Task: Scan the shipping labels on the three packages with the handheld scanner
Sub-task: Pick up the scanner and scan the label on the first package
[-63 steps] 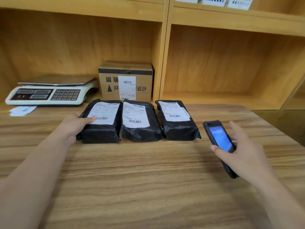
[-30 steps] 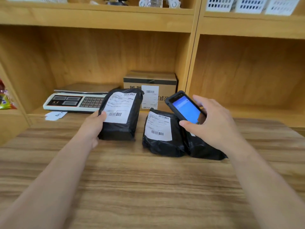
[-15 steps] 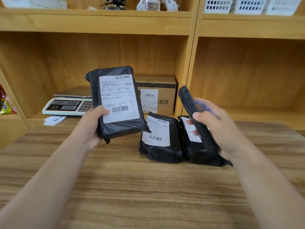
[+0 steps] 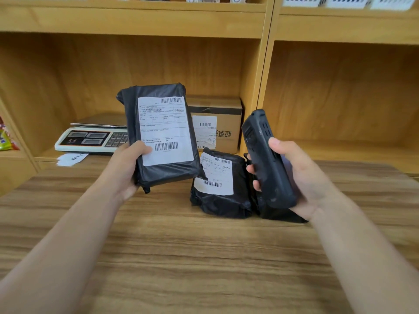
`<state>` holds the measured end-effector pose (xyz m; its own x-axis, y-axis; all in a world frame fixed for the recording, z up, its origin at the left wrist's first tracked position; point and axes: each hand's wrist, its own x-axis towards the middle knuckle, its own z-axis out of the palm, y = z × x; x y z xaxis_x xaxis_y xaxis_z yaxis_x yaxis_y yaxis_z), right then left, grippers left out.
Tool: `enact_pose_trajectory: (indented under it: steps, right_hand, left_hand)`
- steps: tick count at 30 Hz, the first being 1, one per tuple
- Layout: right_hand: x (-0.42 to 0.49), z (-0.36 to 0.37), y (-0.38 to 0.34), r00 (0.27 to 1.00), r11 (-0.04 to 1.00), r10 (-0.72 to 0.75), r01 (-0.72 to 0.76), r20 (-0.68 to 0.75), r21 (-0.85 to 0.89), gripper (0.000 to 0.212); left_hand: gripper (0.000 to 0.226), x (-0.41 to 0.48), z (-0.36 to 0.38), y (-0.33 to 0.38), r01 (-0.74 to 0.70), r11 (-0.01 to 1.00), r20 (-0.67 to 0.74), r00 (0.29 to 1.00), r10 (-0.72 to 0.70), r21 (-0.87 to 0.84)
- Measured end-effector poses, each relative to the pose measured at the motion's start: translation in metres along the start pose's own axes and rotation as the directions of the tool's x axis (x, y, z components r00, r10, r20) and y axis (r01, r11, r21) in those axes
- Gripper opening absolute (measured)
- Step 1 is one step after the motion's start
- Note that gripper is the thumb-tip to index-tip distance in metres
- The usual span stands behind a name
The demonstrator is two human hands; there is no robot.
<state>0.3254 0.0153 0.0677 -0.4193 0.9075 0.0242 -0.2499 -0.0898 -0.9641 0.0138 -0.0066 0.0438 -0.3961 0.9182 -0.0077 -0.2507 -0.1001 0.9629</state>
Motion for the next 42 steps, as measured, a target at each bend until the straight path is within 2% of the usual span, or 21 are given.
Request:
enact_pose_trajectory:
  steps: [3,5,10,14,17,19,23,25,27,29,30,31,32,33,34,37,42]
  right_hand:
    - [0.000,0.002,0.002,0.996,0.989,0.060,-0.067,0.060,0.132,0.061]
    - [0.001,0.002,0.003,0.996,0.989,0.067,-0.075,0.067,0.130,0.064]
    - [0.001,0.001,0.004,0.998,0.997,0.067,-0.066,0.009,-0.041,0.065]
    - [0.003,0.002,0.007,0.996,0.953,-0.024,-0.003,-0.086,-0.302,0.060]
    - [0.003,0.003,0.008,0.994,0.915,-0.044,-0.001,-0.103,-0.404,0.035]
    - [0.005,0.001,0.009,0.992,0.923,0.016,-0.062,-0.123,-0.379,0.028]
    - [0.006,-0.006,0.009,0.981,0.955,0.173,-0.190,-0.094,-0.229,0.050]
    - [0.006,-0.007,0.009,0.981,0.961,0.177,-0.189,-0.077,-0.202,0.058]
    - [0.005,-0.004,0.008,0.990,0.948,0.121,-0.136,-0.069,-0.286,0.048]
    - [0.002,0.004,0.006,0.998,0.838,0.016,-0.043,-0.054,-0.545,0.036]
    - [0.000,0.007,0.006,0.998,0.705,-0.052,0.003,-0.047,-0.710,0.038]
    - [-0.001,0.009,0.007,0.991,0.512,-0.129,0.029,-0.043,-0.858,0.042]
    - [-0.003,0.012,0.007,0.979,0.314,-0.201,0.030,-0.035,-0.949,0.044]
    - [-0.005,0.015,0.007,0.970,0.187,-0.243,0.031,-0.016,-0.982,0.047]
    - [-0.007,0.017,0.007,0.969,0.139,-0.248,0.032,-0.004,-0.990,0.053]
    - [-0.008,0.019,0.007,0.974,0.135,-0.227,0.012,-0.019,-0.991,0.084]
    - [-0.010,0.021,0.006,0.972,0.093,-0.235,0.020,-0.003,-0.995,0.086]
  left_hand:
    - [0.043,0.001,0.000,-0.001,-0.005,1.000,0.007,1.000,0.005,0.010]
    - [0.041,0.001,0.001,-0.001,-0.010,1.000,0.012,1.000,0.010,0.018]
    - [0.040,0.001,0.000,-0.002,-0.010,0.999,0.017,1.000,0.009,0.037]
    - [0.040,0.003,-0.001,-0.003,-0.040,0.996,0.016,0.999,0.039,0.078]
    - [0.039,0.002,-0.001,-0.004,-0.053,0.994,0.018,0.999,0.051,0.099]
    - [0.041,0.003,-0.002,-0.005,-0.050,0.994,0.016,0.999,0.048,0.101]
    - [0.041,0.004,-0.002,-0.005,-0.043,0.994,0.013,0.999,0.042,0.095]
    - [0.039,0.003,-0.001,-0.004,-0.044,0.995,0.015,0.999,0.043,0.093]
    - [0.035,0.001,0.000,-0.004,-0.046,0.993,0.010,0.999,0.045,0.107]
    - [0.033,0.001,0.000,-0.005,-0.060,0.989,0.005,0.998,0.060,0.132]
    - [0.031,0.001,0.000,-0.005,-0.075,0.986,0.005,0.997,0.075,0.152]
    - [0.031,0.001,0.001,-0.006,-0.098,0.979,0.010,0.995,0.098,0.179]
    - [0.033,0.001,0.002,-0.006,-0.128,0.969,0.017,0.992,0.127,0.211]
    - [0.036,0.001,0.002,-0.007,-0.164,0.956,0.028,0.986,0.162,0.244]
    - [0.039,0.001,0.003,-0.007,-0.200,0.941,0.040,0.980,0.196,0.274]
    - [0.043,-0.001,0.005,-0.008,-0.250,0.909,0.060,0.968,0.244,0.334]
    - [0.042,0.001,0.005,-0.009,-0.247,0.903,0.064,0.969,0.240,0.351]
